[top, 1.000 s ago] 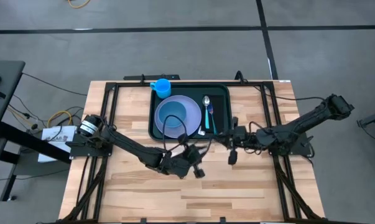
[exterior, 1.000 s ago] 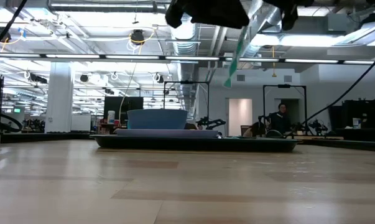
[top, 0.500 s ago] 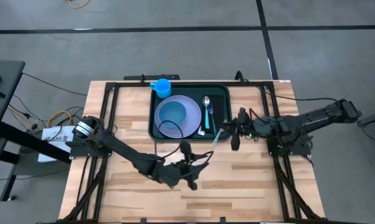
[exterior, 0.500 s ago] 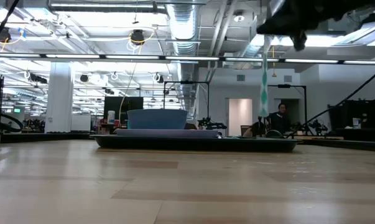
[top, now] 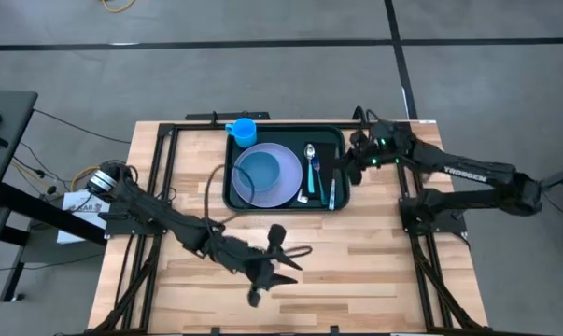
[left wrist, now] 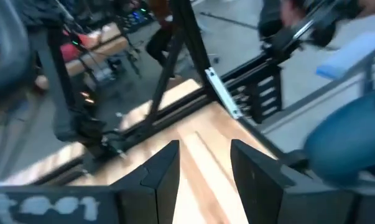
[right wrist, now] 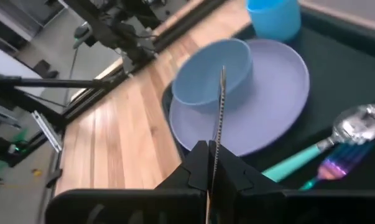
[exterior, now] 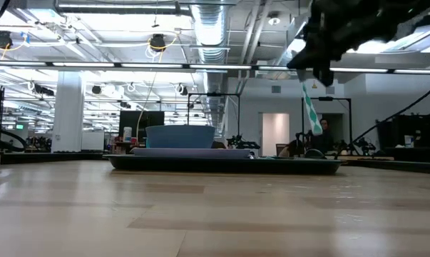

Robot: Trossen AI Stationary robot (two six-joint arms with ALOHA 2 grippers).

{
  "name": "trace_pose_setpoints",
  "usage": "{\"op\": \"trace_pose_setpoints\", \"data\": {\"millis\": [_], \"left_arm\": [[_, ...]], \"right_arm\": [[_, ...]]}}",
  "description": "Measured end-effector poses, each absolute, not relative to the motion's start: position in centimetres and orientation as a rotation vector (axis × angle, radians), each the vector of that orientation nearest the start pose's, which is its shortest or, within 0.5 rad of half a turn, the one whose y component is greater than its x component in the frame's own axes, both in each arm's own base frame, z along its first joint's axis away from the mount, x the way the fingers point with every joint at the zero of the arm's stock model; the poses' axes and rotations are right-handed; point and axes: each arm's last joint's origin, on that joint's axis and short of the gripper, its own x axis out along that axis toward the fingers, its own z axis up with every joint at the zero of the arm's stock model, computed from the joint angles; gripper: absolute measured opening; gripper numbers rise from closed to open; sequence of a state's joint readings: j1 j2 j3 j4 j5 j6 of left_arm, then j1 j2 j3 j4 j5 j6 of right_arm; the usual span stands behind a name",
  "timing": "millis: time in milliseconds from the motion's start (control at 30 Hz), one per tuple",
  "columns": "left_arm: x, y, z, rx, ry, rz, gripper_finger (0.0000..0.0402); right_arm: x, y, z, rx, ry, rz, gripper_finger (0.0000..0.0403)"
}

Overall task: Set up tray
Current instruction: Put the blue knife on top of the black napkin to the right of the blue fork

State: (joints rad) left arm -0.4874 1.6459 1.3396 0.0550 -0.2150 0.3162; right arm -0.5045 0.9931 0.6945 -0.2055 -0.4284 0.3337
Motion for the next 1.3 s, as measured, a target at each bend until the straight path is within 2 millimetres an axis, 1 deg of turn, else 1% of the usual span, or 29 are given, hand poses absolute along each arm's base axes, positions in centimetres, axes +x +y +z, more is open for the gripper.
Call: {"op": "trace_pose_setpoints", "data": {"millis": [100,167,300,367,433,500,567,633,800,900,1000,1133,1300], "left_arm": [[33.8,-15.9,33.7,0.320,0.211,-0.337,0.0132],[33.7,-15.1,33.8,0.260,0.216,-0.358,0.0132],[33.5,-14.4,32.4,0.160,0.138,-0.378,0.0132],[32.9,-14.0,31.4,0.118,0.085,-0.358,0.0132],[31.9,-13.5,30.2,0.076,0.031,-0.309,0.0132],[30.4,-12.4,29.0,0.024,-0.026,-0.232,0.0132],[28.7,-11.1,28.8,-0.038,-0.109,-0.169,0.0132],[26.6,-9.8,28.5,-0.081,-0.173,-0.143,0.0132],[23.0,-7.4,26.8,-0.153,-0.173,-0.109,0.0132],[21.6,-6.4,26.2,-0.184,-0.181,-0.059,0.0132],[21.0,-6.0,25.7,-0.193,-0.176,-0.049,0.0132],[21.0,-6.0,25.7,-0.191,-0.172,-0.049,0.0132],[21.0,-6.0,25.7,-0.182,-0.171,-0.048,0.0132]], "right_arm": [[19.0,-11.4,25.0,0.618,0.474,-0.158,0.0000],[19.1,-12.8,23.8,0.653,0.512,-0.179,0.0000],[19.6,-14.9,21.7,0.698,0.545,-0.204,0.0000],[19.9,-15.6,21.1,0.711,0.536,-0.187,0.0000],[20.2,-16.1,20.7,0.719,0.516,-0.145,0.0000],[20.3,-16.5,20.4,0.741,0.507,-0.111,0.0000],[20.3,-17.1,20.3,0.757,0.505,-0.109,0.0000],[20.2,-17.8,20.4,0.762,0.500,-0.129,0.0000],[20.1,-19.7,20.0,0.781,0.489,-0.139,0.0000],[20.2,-20.8,18.8,0.812,0.516,-0.156,0.0000],[20.4,-21.8,17.2,0.852,0.545,-0.160,0.0000],[20.5,-22.9,15.1,0.906,0.587,-0.173,0.0001],[20.9,-23.9,13.4,0.938,0.619,-0.173,0.0001]]}}
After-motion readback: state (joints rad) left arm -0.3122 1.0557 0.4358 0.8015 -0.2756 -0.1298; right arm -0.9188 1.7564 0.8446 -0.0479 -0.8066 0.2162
